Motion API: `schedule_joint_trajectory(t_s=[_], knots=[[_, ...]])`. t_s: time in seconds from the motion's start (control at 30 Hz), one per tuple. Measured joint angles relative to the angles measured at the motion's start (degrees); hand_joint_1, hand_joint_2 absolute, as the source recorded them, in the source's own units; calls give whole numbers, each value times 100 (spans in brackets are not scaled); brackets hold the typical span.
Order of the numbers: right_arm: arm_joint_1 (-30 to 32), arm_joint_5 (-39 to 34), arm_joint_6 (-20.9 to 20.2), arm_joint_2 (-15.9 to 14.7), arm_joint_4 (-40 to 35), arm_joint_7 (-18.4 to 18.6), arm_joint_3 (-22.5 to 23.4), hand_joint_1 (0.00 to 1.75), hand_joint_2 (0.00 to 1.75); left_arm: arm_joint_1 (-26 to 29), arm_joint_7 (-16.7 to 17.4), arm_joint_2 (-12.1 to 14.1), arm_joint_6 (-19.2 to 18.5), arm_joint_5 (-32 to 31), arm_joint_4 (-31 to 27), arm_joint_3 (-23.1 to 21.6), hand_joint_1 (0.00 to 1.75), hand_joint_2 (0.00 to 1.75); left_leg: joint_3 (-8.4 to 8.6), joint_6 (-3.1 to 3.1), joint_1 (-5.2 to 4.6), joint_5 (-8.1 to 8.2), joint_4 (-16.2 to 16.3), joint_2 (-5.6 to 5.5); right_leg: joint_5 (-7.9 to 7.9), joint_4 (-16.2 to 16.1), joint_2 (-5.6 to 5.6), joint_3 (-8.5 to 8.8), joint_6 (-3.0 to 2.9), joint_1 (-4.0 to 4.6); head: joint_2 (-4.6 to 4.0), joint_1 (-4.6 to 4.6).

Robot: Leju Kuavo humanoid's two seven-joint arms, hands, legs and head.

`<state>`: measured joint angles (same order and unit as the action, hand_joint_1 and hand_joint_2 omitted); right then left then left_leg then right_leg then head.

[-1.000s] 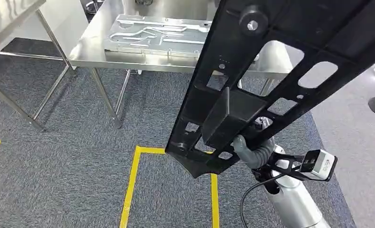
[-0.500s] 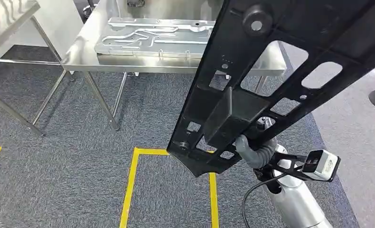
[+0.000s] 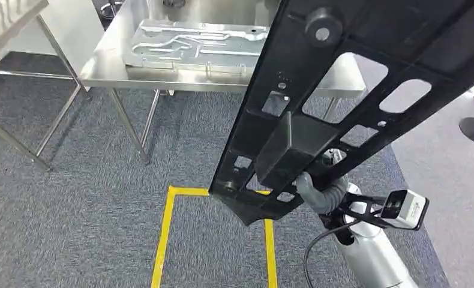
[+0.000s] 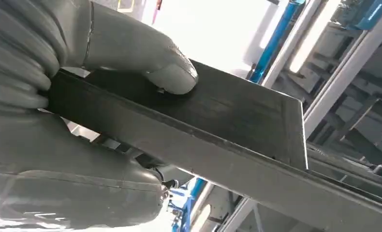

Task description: Take the parts from the cabinet and place them on the table.

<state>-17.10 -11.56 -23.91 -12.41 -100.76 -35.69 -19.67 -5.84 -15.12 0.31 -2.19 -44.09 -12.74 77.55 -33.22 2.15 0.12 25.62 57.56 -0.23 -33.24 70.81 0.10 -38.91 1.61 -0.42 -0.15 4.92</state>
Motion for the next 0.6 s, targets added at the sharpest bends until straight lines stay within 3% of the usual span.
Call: schedule_joint_trajectory(t_s=[0.03, 0.07, 0.1, 0.13, 0.2, 0.23, 0.33, 0.4, 0.43, 0.47, 0.53, 0.57, 0.6], knots=[[20, 0, 0, 0, 2, 0, 2, 175, 175, 1, -2, 0, -2, -2, 0, 0, 0, 0, -2, 10, -5, 11, 3, 1, -108, 409, -1, -227, 10, -5, 0, 0], [36, 0, -4, 0, 2, 0, 9, 175, 175, 3, -2, 0, -4, -13, 0, 0, 0, 0, 3, 8, -7, 16, 3, 0, -88, 543, -1, -320, 13, -9, 0, 0], [49, 0, -4, 0, 2, -2, 20, 175, 175, 4, -2, 0, -4, -22, 0, 0, 0, 0, 21, 3, -9, 34, 3, -2, 96, 407, -1, -289, 10, -13, 0, 0], [47, 0, -4, 0, 2, -2, 28, 175, 175, 3, -4, 0, -4, -24, 0, 0, 0, 0, 47, -4, -9, 49, 4, -4, 354, 13, -3, -117, -6, -15, 0, 0], [44, 0, -7, 0, 0, -9, 46, 175, 175, 4, -15, -2, -7, -28, 0, 0, 0, 0, 111, -35, -9, 88, 3, -4, 867, -1040, -54, 391, -67, -8, 0, 0], [38, 0, -7, 2, 0, -17, 57, 175, 175, -1, -17, -2, -9, -33, 0, 0, 0, 0, 109, -68, -40, 111, 19, -2, 787, -1253, -106, 496, -91, 30, 0, 0], [41, 4, -7, 2, -2, -30, 79, 175, 175, 2, -33, 0, -15, -37, 0, 0, 0, 0, 114, -147, -27, 140, -6, 20, 753, -1289, -75, 477, -171, 70, 0, 0], [51, 9, -7, -2, -15, -39, 96, 175, 175, -3, -35, 7, -20, -48, 0, -2, 0, 0, 115, -215, -17, 211, 73, 46, 774, -1363, -66, 566, -230, 14, 0, 0], [40, 15, -4, -15, -20, -46, 109, 175, 175, -3, -46, 7, -20, -50, 0, -2, 0, 0, 54, -239, -17, 294, 242, 34, 754, -1385, -66, 604, -260, 21, 0, 0], [39, 15, -4, -15, -20, -68, 118, 175, 175, -10, -50, 7, -33, -68, 0, -4, 0, 0, -174, -252, -11, 507, 696, 29, 723, -1384, -74, 641, -307, 29, 0, 0], [69, 22, 0, -15, -20, -72, 122, 175, 175, 3, -52, 7, -37, -87, 0, -4, 0, 0, -709, -278, -5, 808, 1627, 29, 668, -1382, -67, 696, -327, 45, 0, 0], [91, 24, -2, -15, -20, -79, 122, 175, 175, 15, -52, 7, -37, -90, 0, -4, 0, 0, -888, -282, -4, 801, 1854, 30, 639, -1376, -55, 724, -326, 46, 0, 0], [110, 24, 0, -15, -20, -83, 122, 175, 175, 24, -52, 7, -39, -94, 0, -7, 0, 0, -919, -281, -2, 653, 1793, 30, 607, -1375, -35, 764, -320, 47, 0, 0]])
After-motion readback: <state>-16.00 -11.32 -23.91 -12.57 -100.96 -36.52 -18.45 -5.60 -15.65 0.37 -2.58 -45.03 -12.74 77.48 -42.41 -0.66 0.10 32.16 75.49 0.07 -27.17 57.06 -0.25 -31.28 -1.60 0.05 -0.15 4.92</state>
